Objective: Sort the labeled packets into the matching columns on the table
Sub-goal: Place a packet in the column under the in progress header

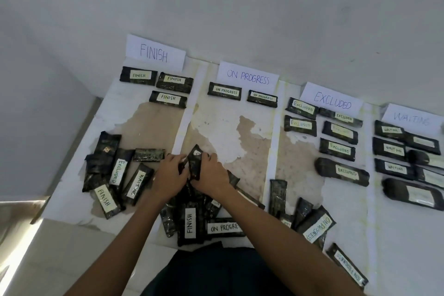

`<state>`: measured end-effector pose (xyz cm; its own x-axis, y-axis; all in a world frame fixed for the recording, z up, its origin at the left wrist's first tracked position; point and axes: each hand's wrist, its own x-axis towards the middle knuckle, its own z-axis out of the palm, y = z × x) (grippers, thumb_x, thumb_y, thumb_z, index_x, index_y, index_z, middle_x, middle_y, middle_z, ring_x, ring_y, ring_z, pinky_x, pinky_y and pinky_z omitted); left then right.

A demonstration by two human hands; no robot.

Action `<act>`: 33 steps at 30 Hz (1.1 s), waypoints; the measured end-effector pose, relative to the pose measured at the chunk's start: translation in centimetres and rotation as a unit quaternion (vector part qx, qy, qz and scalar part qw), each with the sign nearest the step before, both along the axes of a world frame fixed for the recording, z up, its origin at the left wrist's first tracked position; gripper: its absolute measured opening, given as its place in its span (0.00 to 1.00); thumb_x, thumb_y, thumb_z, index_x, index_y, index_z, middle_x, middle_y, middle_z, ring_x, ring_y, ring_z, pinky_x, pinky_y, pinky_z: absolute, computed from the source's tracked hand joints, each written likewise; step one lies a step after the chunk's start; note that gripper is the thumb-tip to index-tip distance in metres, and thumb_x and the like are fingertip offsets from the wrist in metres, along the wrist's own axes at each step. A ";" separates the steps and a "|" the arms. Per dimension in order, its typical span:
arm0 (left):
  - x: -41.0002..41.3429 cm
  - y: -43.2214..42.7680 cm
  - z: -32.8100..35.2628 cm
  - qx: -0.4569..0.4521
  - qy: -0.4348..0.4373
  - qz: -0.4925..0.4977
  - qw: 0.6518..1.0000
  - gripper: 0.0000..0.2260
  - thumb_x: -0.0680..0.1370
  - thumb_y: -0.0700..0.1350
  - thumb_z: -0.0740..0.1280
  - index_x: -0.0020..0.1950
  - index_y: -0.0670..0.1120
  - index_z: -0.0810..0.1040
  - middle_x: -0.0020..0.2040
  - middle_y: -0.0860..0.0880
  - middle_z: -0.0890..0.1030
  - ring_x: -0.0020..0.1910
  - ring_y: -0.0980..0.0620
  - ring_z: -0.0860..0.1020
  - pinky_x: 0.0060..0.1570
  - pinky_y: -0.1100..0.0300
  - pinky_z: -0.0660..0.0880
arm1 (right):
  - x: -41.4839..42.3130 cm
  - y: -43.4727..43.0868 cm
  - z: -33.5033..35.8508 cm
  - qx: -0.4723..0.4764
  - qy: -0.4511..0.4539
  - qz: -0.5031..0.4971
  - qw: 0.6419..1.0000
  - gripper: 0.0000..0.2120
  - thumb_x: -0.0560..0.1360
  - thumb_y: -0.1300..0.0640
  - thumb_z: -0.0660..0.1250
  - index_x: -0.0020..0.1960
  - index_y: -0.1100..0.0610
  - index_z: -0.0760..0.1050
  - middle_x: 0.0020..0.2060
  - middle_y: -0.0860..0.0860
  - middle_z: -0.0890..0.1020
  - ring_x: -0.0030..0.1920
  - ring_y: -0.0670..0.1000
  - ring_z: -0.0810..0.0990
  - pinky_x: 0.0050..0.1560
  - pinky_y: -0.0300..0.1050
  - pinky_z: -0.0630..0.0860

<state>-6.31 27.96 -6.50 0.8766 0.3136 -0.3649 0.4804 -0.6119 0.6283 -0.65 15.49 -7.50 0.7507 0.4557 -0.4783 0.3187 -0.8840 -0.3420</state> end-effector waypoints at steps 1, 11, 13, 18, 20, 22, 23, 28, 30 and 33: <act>-0.3 -0.1 0.0 -0.002 -0.002 0.003 1.000 0.18 0.77 0.43 0.64 0.67 0.43 0.71 0.60 0.42 0.74 0.61 0.43 0.70 0.60 0.51 0.68 | -0.1 0.0 0.0 -0.006 0.000 0.000 1.000 0.40 0.68 0.47 0.73 0.70 0.61 0.56 0.61 0.60 0.67 0.55 0.62 0.75 0.49 0.54 0.77; -1.2 -1.0 1.4 -0.030 -0.040 0.025 0.998 0.17 0.76 0.42 0.64 0.65 0.45 0.72 0.58 0.45 0.74 0.60 0.47 0.71 0.60 0.53 0.70 | 0.2 -0.2 1.0 0.117 0.108 -0.197 0.967 0.23 0.71 0.55 0.69 0.63 0.60 0.66 0.55 0.58 0.76 0.51 0.57 0.77 0.47 0.49 0.77; -1.1 -1.4 1.7 -0.048 -0.037 0.032 0.998 0.17 0.77 0.41 0.64 0.66 0.45 0.72 0.59 0.46 0.74 0.58 0.50 0.72 0.59 0.56 0.70 | 1.3 -1.1 1.6 0.182 0.174 -0.246 0.936 0.15 0.73 0.61 0.67 0.58 0.60 0.72 0.51 0.57 0.80 0.46 0.54 0.78 0.43 0.46 0.76; -0.7 -2.6 2.2 -0.121 -0.015 0.066 0.990 0.18 0.77 0.41 0.63 0.68 0.47 0.70 0.58 0.50 0.75 0.52 0.52 0.75 0.49 0.59 0.71 | 2.3 -3.8 2.9 0.252 0.279 -0.281 0.883 0.14 0.72 0.66 0.64 0.57 0.59 0.76 0.51 0.59 0.81 0.48 0.59 0.81 0.51 0.56 0.80; -0.2 -3.0 2.3 -0.166 -0.002 0.087 0.982 0.17 0.78 0.42 0.63 0.67 0.47 0.70 0.56 0.50 0.77 0.51 0.52 0.76 0.46 0.59 0.73 | 2.4 -4.9 3.1 0.257 0.290 -0.281 0.878 0.13 0.72 0.67 0.65 0.55 0.59 0.76 0.52 0.61 0.80 0.51 0.62 0.81 0.51 0.60 0.80; 0.3 -3.4 2.3 -0.215 0.010 0.112 0.970 0.17 0.78 0.41 0.62 0.67 0.47 0.70 0.53 0.50 0.78 0.49 0.51 0.79 0.46 0.54 0.77 | 2.5 -5.9 3.5 0.268 0.298 -0.292 0.868 0.14 0.73 0.68 0.65 0.57 0.58 0.75 0.52 0.61 0.81 0.46 0.60 0.82 0.42 0.53 0.82; 0.5 -3.7 2.3 -0.239 0.014 0.124 0.963 0.16 0.78 0.41 0.62 0.67 0.46 0.70 0.52 0.48 0.79 0.47 0.51 0.79 0.47 0.53 0.78 | 2.4 -6.2 3.9 0.275 0.305 -0.298 0.862 0.15 0.73 0.68 0.65 0.59 0.58 0.74 0.52 0.61 0.81 0.43 0.58 0.82 0.36 0.48 0.80; 1.3 -5.3 2.6 -0.272 0.026 0.101 0.957 0.14 0.79 0.40 0.61 0.64 0.45 0.72 0.51 0.46 0.79 0.47 0.51 0.80 0.41 0.58 0.78 | 1.8 -7.5 4.5 0.303 0.300 -0.320 0.846 0.20 0.72 0.67 0.69 0.62 0.59 0.72 0.52 0.61 0.81 0.50 0.60 0.82 0.50 0.59 0.80; 1.5 -6.1 2.9 -0.282 0.033 0.080 0.955 0.12 0.80 0.39 0.60 0.63 0.44 0.73 0.50 0.45 0.80 0.47 0.50 0.80 0.43 0.56 0.79 | 1.5 -7.9 4.8 0.307 0.284 -0.325 0.848 0.21 0.71 0.67 0.70 0.62 0.59 0.71 0.51 0.60 0.81 0.50 0.59 0.82 0.52 0.58 0.80; 2.1 -6.8 2.7 -0.249 0.030 0.031 0.968 0.13 0.80 0.39 0.58 0.63 0.44 0.74 0.50 0.46 0.80 0.48 0.49 0.80 0.49 0.50 0.79 | 1.1 -8.9 5.1 0.305 0.238 -0.315 0.867 0.25 0.70 0.65 0.72 0.64 0.59 0.69 0.50 0.56 0.81 0.48 0.55 0.82 0.51 0.55 0.80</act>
<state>-4.20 21.13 -3.80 0.8341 0.1379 -0.5341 0.5516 -0.2097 0.8073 0.50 6.63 -2.37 0.7270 0.3032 -0.6161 -0.4671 -0.4392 -0.7674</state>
